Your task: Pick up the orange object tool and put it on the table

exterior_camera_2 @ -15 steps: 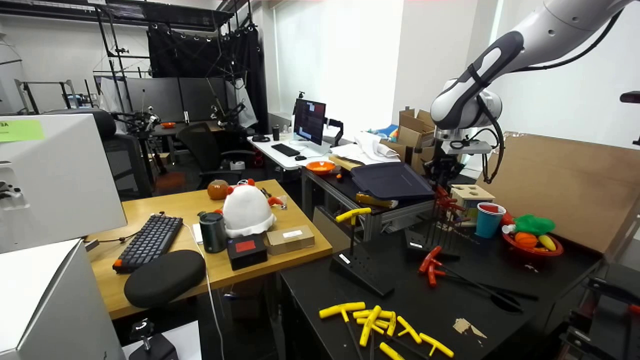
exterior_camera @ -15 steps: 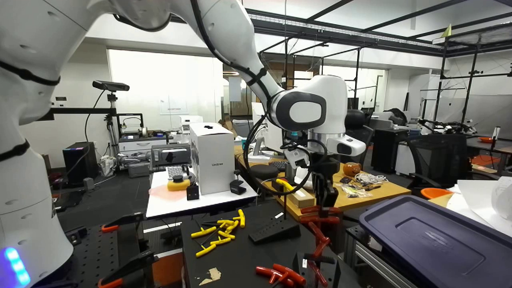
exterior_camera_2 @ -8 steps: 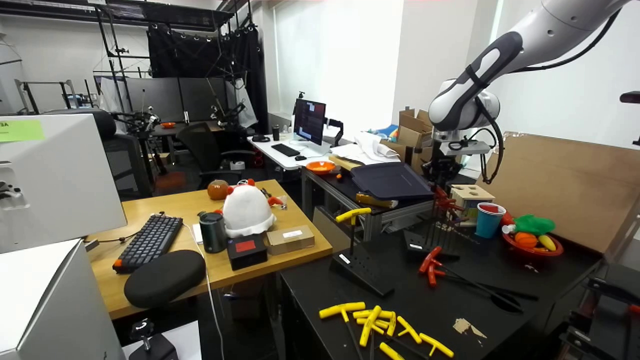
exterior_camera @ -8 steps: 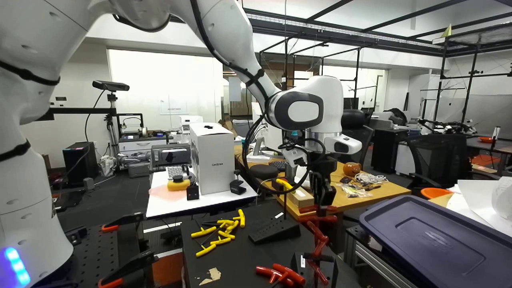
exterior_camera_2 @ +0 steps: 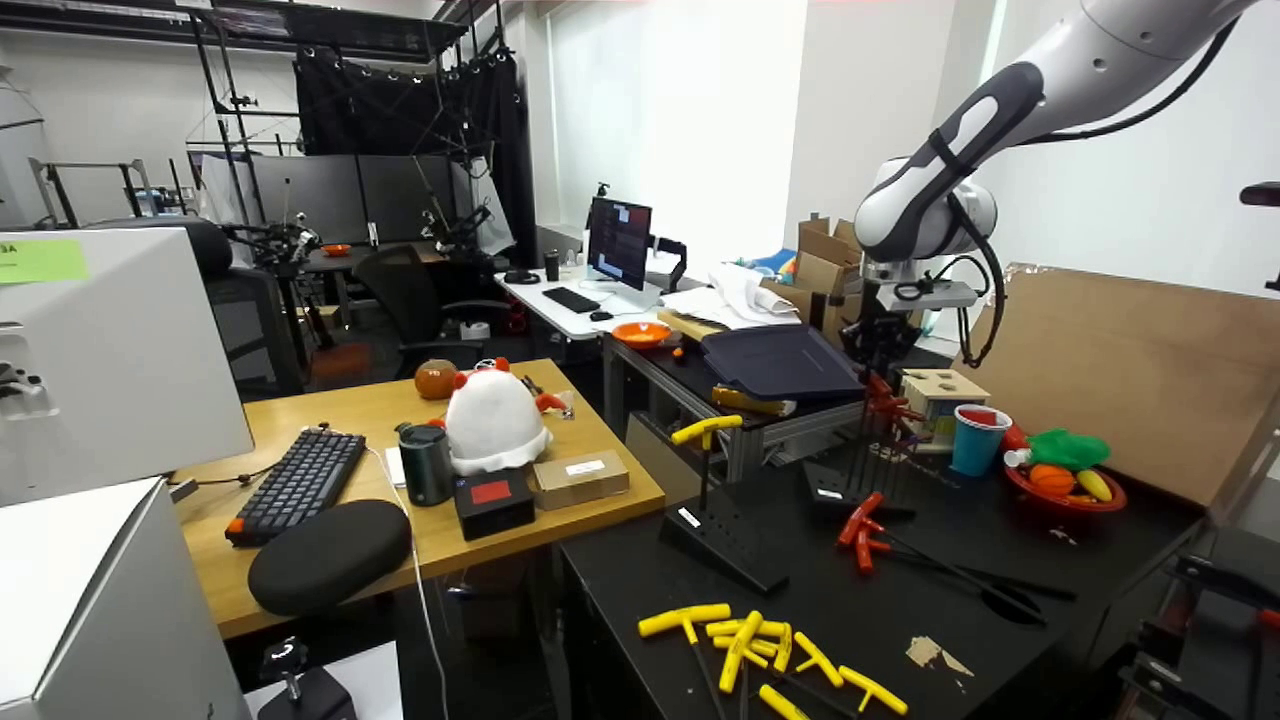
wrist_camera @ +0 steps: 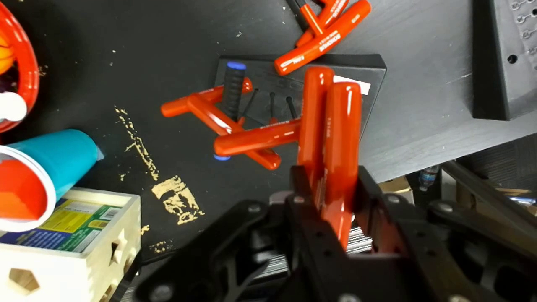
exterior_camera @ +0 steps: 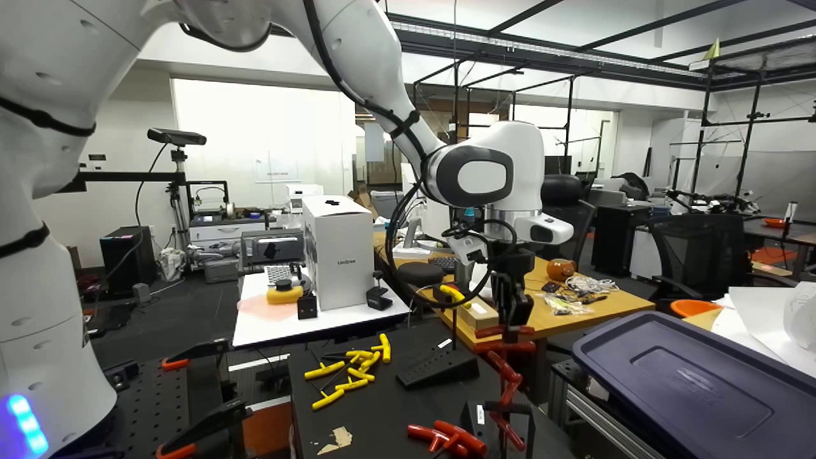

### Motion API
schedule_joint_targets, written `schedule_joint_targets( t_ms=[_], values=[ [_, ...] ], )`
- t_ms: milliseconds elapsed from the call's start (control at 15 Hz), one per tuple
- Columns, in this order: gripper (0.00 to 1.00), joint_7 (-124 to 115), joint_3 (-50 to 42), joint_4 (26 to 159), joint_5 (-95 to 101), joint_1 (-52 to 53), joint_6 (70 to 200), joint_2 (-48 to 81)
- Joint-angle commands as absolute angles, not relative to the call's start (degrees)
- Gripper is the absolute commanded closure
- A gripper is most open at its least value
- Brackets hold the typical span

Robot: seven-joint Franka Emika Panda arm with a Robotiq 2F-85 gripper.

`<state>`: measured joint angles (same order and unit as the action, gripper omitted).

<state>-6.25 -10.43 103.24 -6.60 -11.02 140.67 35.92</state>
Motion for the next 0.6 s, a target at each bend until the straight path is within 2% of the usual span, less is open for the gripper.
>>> schedule_joint_targets(
  t_ms=[0, 533],
  values=[
    [0.93, -8.96, -11.28, 106.28, -5.01, -9.53, 141.42, 32.09],
    [0.93, -9.16, -10.78, 105.31, -5.46, -9.73, 140.67, 31.36]
  ],
)
